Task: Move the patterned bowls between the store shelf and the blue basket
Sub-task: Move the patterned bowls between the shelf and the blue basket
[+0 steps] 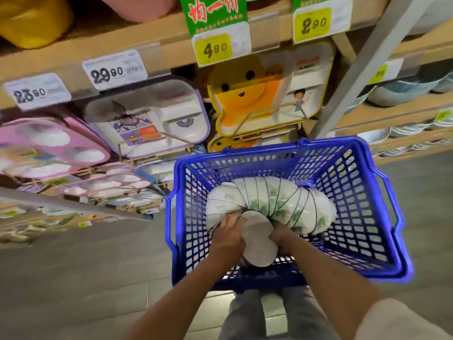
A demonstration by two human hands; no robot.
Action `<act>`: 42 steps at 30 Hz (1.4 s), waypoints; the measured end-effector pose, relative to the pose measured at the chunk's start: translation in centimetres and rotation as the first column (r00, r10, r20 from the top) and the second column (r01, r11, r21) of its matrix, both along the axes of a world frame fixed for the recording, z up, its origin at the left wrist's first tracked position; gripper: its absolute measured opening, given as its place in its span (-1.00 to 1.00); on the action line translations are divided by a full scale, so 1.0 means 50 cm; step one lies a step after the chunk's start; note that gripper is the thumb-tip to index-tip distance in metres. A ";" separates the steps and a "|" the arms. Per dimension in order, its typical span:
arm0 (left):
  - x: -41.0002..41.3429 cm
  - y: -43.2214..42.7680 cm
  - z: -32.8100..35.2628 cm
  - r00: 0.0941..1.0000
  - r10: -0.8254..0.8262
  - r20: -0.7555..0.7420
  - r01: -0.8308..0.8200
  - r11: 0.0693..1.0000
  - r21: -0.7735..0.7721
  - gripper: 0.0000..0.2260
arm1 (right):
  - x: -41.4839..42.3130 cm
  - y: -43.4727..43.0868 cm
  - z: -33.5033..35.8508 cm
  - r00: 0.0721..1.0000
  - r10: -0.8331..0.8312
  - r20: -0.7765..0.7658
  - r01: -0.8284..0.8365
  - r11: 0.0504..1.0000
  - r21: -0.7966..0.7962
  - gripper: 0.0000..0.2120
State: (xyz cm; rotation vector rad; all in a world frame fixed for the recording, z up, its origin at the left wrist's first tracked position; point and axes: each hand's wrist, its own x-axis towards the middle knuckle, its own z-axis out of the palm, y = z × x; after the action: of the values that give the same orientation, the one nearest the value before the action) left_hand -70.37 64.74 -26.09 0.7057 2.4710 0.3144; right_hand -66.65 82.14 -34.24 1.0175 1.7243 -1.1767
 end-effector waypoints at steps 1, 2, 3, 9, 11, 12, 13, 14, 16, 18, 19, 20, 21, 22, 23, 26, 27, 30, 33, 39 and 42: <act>-0.001 -0.002 -0.001 0.999 0.025 0.024 -0.026 0.999 0.026 -0.47 | -0.001 0.000 0.001 1.000 0.003 -0.008 -0.003 1.000 -0.009 -0.58; -0.002 -0.004 -0.001 0.998 0.049 0.051 -0.051 0.997 0.051 -0.48 | -0.002 0.001 0.006 1.000 0.001 -0.018 -0.001 1.000 -0.013 -0.56; -0.003 -0.005 -0.001 0.996 0.061 0.071 -0.066 0.995 0.068 -0.48 | -0.002 0.000 0.013 1.000 -0.004 -0.030 0.003 1.000 -0.020 -0.55; -0.006 -0.011 -0.001 0.982 0.116 0.148 -0.128 0.989 0.075 -0.49 | -0.008 0.033 0.084 0.999 0.046 -0.026 -0.047 0.998 -0.038 -0.50; -0.005 -0.006 0.006 0.967 0.174 0.184 -0.193 0.976 0.096 -0.51 | -0.014 0.058 0.114 0.997 0.077 -0.015 -0.078 0.996 -0.046 -0.54; -0.006 -0.001 0.013 0.958 0.211 0.196 -0.237 0.964 0.121 -0.52 | -0.019 0.072 0.131 0.995 0.100 -0.019 -0.101 0.993 -0.061 -0.55; -0.008 0.002 0.018 0.945 0.252 0.211 -0.285 0.948 0.144 -0.53 | -0.024 0.083 0.145 0.991 0.132 -0.019 -0.133 0.988 -0.081 -0.56; -0.012 0.008 0.027 0.928 0.293 0.229 -0.334 0.928 0.167 -0.53 | -0.031 0.096 0.162 0.987 0.160 -0.020 -0.161 0.983 -0.088 -0.58; -0.022 0.021 0.052 0.882 0.358 0.305 -0.429 0.878 0.211 -0.53 | -0.045 0.120 0.193 0.988 0.154 -0.014 -0.155 0.983 -0.096 -0.60; -0.033 0.039 0.078 0.839 0.369 0.399 -0.495 0.822 0.280 -0.54 | -0.066 0.140 0.226 0.997 0.081 -0.004 -0.081 0.986 -0.149 -0.62; -0.037 0.052 0.094 0.820 0.376 0.431 -0.526 0.791 0.312 -0.55 | -0.077 0.151 0.247 0.999 0.047 -0.011 -0.048 0.983 -0.179 -0.63; -0.039 0.065 0.110 0.798 0.391 0.459 -0.565 0.750 0.344 -0.56 | -0.088 0.162 0.269 1.000 0.020 -0.020 -0.024 0.978 -0.209 -0.62; -0.042 0.079 0.128 0.768 0.416 0.488 -0.614 0.696 0.373 -0.57 | -0.099 0.174 0.291 0.999 0.006 -0.034 -0.014 0.972 -0.234 -0.62; -0.047 0.096 0.146 0.730 0.439 0.523 -0.666 0.626 0.404 -0.58 | -0.111 0.187 0.314 0.999 0.007 -0.049 -0.019 0.968 -0.251 -0.62; -0.050 0.109 0.160 0.690 0.457 0.561 -0.715 0.550 0.431 -0.59 | -0.122 0.199 0.335 0.998 0.010 -0.059 -0.025 0.965 -0.261 -0.64; -0.064 0.153 0.223 0.616 0.483 0.622 -0.788 0.362 0.498 -0.68 | -0.145 0.239 0.419 0.990 0.014 -0.143 -0.053 0.961 -0.271 -0.70; -0.072 0.168 0.247 0.610 0.491 0.622 -0.790 0.324 0.520 -0.68 | -0.150 0.253 0.449 0.983 0.018 -0.184 -0.068 0.961 -0.268 -0.70; -0.088 0.209 0.330 0.628 0.462 0.626 -0.765 0.223 0.604 -0.63 | -0.159 0.292 0.541 0.957 0.029 -0.288 -0.117 0.950 -0.291 -0.76; -0.088 0.243 0.419 0.634 0.410 0.655 -0.749 0.115 0.653 -0.55 | -0.160 0.327 0.625 0.912 0.035 -0.409 -0.156 0.951 -0.267 -0.83; -0.066 0.292 0.542 0.645 0.446 0.620 -0.673 -0.051 0.738 -0.74 | -0.123 0.356 0.762 0.797 0.049 -0.602 -0.175 0.973 -0.153 -0.71; -0.055 0.307 0.601 0.627 0.454 0.632 -0.668 -0.103 0.737 -0.74 | -0.090 0.360 0.814 0.734 0.022 -0.679 -0.141 0.983 -0.120 -0.71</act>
State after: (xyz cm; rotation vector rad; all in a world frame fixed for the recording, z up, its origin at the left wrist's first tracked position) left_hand -73.13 80.08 3.95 -0.1753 1.9019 2.3622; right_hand -71.17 100.16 6.46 0.4015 2.1394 -1.7414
